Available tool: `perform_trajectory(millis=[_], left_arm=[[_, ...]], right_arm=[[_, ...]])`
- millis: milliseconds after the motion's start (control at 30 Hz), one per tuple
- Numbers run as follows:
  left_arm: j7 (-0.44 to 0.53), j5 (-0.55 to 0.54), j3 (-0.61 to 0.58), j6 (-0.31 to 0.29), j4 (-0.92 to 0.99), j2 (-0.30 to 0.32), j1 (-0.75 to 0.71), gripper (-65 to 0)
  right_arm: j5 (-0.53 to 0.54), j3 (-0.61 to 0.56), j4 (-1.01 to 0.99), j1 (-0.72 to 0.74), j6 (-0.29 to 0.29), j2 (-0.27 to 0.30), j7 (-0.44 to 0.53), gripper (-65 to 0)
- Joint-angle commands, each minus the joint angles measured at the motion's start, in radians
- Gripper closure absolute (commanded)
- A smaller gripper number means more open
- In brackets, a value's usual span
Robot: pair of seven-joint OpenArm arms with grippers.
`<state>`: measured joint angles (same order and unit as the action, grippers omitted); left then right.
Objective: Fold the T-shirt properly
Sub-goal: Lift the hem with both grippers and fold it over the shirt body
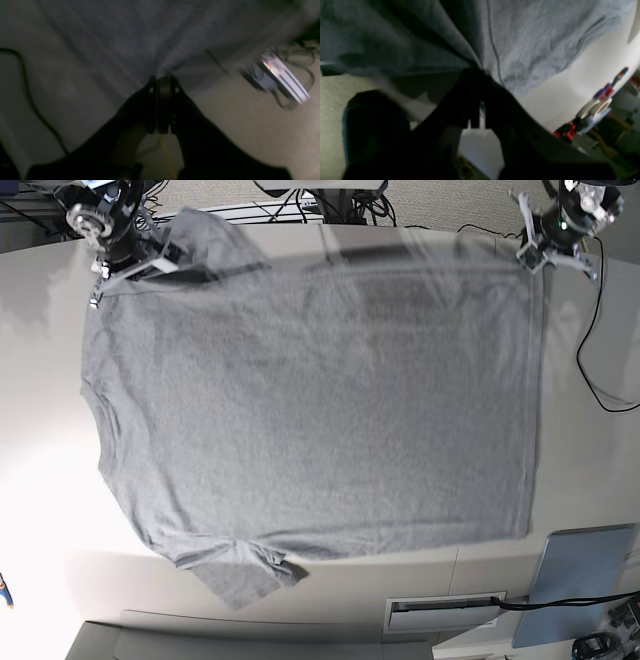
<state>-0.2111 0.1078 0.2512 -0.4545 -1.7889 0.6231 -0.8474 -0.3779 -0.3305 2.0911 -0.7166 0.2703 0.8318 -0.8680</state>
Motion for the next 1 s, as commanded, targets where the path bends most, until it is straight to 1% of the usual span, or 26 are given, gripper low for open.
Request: perform_trajectory(millis=[0, 133, 200, 367, 467, 500, 533, 633, 667, 700, 800, 867, 967], left_arm=[[-0.014, 0.000, 0.012, -0.017, -0.020, 0.008, -0.037, 0.0], [-0.014, 0.003, 0.037, -0.014, -0.054, 0.009, -0.087, 0.0], [-0.015, 0.003, 0.048, -0.014, -0.061, 0.008, -0.096, 0.0], [-0.016, 0.003, 0.053, -0.014, -0.062, 0.009, -0.100, 0.0], [-0.014, 0.003, 0.053, -0.012, -0.062, 0.009, -0.099, 0.0], [-0.014, 0.003, 0.053, 0.001, -0.062, 0.009, -0.097, 0.0], [-0.013, 0.003, 0.053, 0.030, -0.062, 0.009, -0.096, 0.0], [-0.017, -0.002, 0.053, 0.144, -0.068, 0.009, -0.075, 0.0], [-0.018, -0.010, 0.053, 0.164, -0.069, 0.009, -0.062, 0.0], [-0.018, -0.023, 0.053, 0.175, -0.071, 0.009, -0.047, 0.0], [-0.024, -0.067, 0.053, 0.169, -0.072, 0.008, 0.008, 0.0], [-0.046, -0.092, 0.053, 0.172, -0.072, 0.008, 0.047, 0.0], [-0.076, -0.136, 0.053, 0.203, -0.072, 0.008, 0.105, 0.0]], right_arm=[[-0.024, 0.007, 0.034, -0.023, -0.016, 0.016, -0.008, 0.0], [-0.085, 0.008, 0.080, -0.101, -0.036, 0.016, -0.023, 0.0], [-0.096, 0.012, 0.090, -0.140, -0.045, 0.016, -0.024, 0.0], [-0.163, 0.013, 0.095, -0.216, -0.107, 0.016, -0.019, 0.0], [-0.185, 0.013, 0.095, -0.230, -0.129, 0.016, -0.019, 0.0], [-0.196, 0.013, 0.095, -0.230, -0.136, 0.016, -0.018, 0.0], [-0.211, 0.013, 0.095, -0.230, -0.146, 0.016, -0.014, 0.0], [-0.253, 0.031, 0.095, -0.228, -0.185, 0.016, 0.012, 0.0], [-0.255, 0.045, 0.095, -0.227, -0.190, 0.016, 0.025, 0.0], [-0.254, 0.060, 0.095, -0.225, -0.190, 0.016, 0.037, 0.0], [-0.231, 0.105, 0.095, -0.199, -0.189, 0.016, 0.051, 0.0], [-0.197, 0.127, 0.094, -0.171, -0.189, 0.016, 0.059, 0.0], [-0.145, 0.138, 0.093, -0.118, -0.188, 0.016, 0.080, 0.0]])
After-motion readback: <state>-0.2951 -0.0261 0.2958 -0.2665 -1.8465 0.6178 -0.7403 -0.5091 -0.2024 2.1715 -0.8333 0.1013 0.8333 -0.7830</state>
